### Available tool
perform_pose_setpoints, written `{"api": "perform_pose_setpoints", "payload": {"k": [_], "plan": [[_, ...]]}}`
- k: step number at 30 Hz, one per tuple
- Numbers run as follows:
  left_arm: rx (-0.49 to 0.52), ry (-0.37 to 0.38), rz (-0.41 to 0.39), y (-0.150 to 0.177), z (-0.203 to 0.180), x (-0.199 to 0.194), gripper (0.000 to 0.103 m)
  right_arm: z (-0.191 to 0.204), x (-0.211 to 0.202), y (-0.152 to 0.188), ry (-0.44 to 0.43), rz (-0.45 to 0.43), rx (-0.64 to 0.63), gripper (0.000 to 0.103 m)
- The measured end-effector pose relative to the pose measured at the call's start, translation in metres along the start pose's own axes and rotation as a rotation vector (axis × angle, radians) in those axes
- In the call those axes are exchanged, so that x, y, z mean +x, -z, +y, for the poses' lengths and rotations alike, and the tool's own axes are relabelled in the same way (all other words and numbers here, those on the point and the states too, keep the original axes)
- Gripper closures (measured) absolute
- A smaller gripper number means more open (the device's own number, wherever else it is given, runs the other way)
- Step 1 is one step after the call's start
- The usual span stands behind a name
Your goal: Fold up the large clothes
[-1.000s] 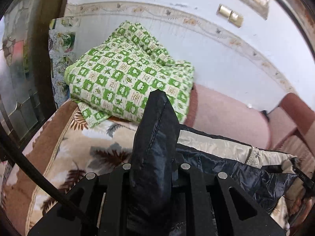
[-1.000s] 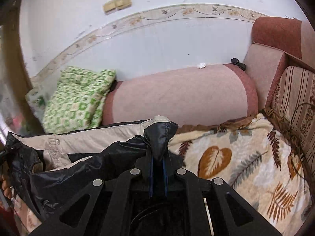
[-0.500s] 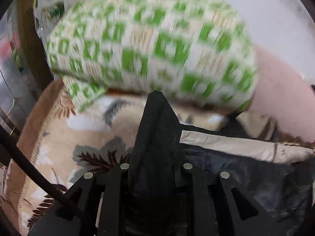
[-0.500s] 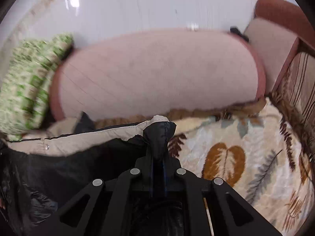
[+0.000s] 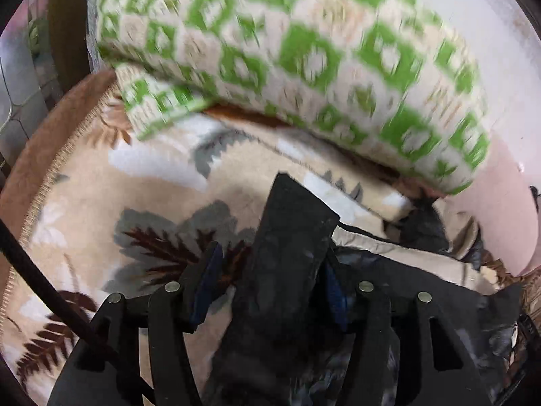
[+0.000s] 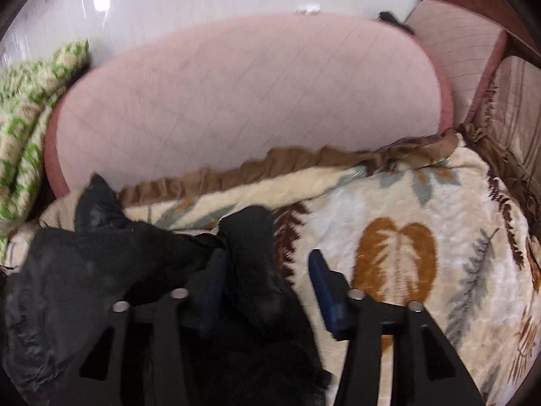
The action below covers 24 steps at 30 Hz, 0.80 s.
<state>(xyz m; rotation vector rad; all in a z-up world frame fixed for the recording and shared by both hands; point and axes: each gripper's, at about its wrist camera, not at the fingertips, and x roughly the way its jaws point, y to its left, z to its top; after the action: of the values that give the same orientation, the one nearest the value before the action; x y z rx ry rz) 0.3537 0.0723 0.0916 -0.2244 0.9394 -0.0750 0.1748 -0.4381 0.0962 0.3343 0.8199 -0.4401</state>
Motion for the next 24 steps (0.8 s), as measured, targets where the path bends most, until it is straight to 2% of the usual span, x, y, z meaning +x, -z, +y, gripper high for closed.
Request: {"api": "perform_pose_setpoints", "payload": {"k": [4, 7, 8, 9, 11, 13, 16, 18, 20, 22, 23, 24], "plan": [[0.041, -0.039, -0.076, -0.006, 0.000, -0.048, 0.046, -0.013, -0.055, -0.006, 0.022, -0.092, 0.022, 0.043], [0.072, -0.046, -0.138, -0.003, -0.002, -0.083, 0.045, 0.007, -0.092, -0.004, -0.066, -0.117, -0.036, 0.043], [0.080, -0.048, -0.156, -0.001, -0.004, -0.095, 0.045, 0.017, -0.102, -0.001, -0.117, -0.119, -0.056, 0.044], [0.079, -0.048, -0.175, 0.002, -0.005, -0.106, 0.045, 0.031, -0.111, 0.002, -0.186, -0.110, -0.080, 0.051], [0.085, 0.004, -0.190, 0.010, -0.011, -0.123, 0.045, 0.063, -0.121, 0.012, -0.341, -0.060, -0.122, 0.058], [0.097, 0.057, -0.182, 0.021, -0.019, -0.130, 0.044, 0.095, -0.123, 0.025, -0.487, -0.013, -0.153, 0.060], [0.137, 0.152, -0.157, 0.047, -0.041, -0.124, 0.044, 0.140, -0.107, 0.048, -0.661, 0.072, -0.162, 0.060], [0.189, 0.206, -0.131, 0.066, -0.062, -0.108, 0.044, 0.168, -0.083, 0.066, -0.729, 0.147, -0.148, 0.060], [0.223, 0.203, -0.101, 0.079, -0.079, -0.085, 0.044, 0.185, -0.055, 0.081, -0.733, 0.202, -0.134, 0.061], [0.232, 0.159, -0.060, 0.082, -0.084, -0.051, 0.044, 0.191, -0.029, 0.087, -0.672, 0.215, -0.148, 0.064], [0.226, 0.114, -0.042, 0.080, -0.083, -0.032, 0.044, 0.188, -0.014, 0.087, -0.651, 0.225, -0.134, 0.072], [0.220, 0.099, -0.038, 0.078, -0.080, -0.022, 0.044, 0.184, -0.005, 0.086, -0.646, 0.234, -0.113, 0.083]]}}
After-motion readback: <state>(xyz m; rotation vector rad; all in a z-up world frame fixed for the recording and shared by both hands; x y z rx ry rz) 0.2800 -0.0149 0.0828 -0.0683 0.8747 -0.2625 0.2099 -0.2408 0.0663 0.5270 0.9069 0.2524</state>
